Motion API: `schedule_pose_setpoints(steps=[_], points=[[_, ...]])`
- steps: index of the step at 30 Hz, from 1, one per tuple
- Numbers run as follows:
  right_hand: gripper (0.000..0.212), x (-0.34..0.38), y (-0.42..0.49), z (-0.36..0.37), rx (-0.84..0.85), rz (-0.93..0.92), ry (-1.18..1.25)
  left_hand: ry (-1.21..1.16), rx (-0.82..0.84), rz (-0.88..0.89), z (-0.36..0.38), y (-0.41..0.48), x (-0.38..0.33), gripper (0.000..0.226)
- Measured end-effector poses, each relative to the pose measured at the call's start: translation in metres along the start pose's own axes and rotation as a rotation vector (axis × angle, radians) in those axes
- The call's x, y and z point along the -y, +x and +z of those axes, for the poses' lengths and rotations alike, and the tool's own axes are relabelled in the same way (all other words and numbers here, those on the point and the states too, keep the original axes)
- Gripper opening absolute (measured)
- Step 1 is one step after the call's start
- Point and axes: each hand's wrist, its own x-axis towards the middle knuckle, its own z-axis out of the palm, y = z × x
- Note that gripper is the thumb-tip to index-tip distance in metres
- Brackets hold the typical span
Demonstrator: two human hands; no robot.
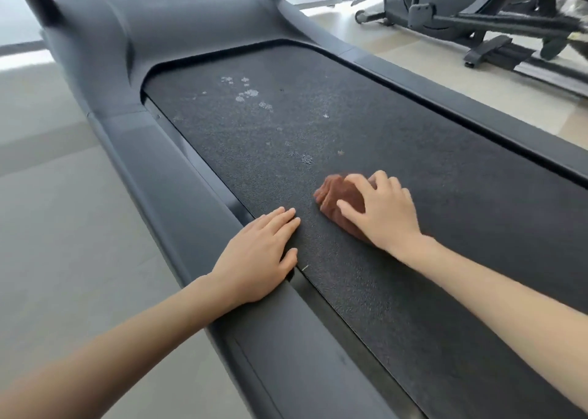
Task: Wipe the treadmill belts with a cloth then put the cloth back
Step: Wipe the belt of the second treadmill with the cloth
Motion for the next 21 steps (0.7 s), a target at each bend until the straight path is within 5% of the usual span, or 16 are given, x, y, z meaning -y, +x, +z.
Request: schedule_pose_setpoints(steps=[5,11,14,19,21], points=[[0.045,-0.010,-0.114,-0.015,-0.121,-0.391,0.127,0.012,-0.020,-0.019,0.000,-0.003,-0.001,0.054],[0.044,-0.021,-0.112,-0.017,-0.120,-0.431,0.169,0.046,0.108,0.058,-0.015,0.000,-0.001,0.054],[0.049,-0.037,-0.047,-0.006,-0.136,-0.269,0.094,-0.028,0.058,0.079,-0.020,0.006,0.008,0.050],[0.051,-0.089,0.067,0.009,-0.063,0.425,0.023,0.007,0.045,0.196,-0.018,0.010,0.024,0.053],[0.050,-0.083,0.089,0.015,-0.052,0.511,0.004,0.002,0.089,0.235,-0.017,0.019,0.031,0.054]])
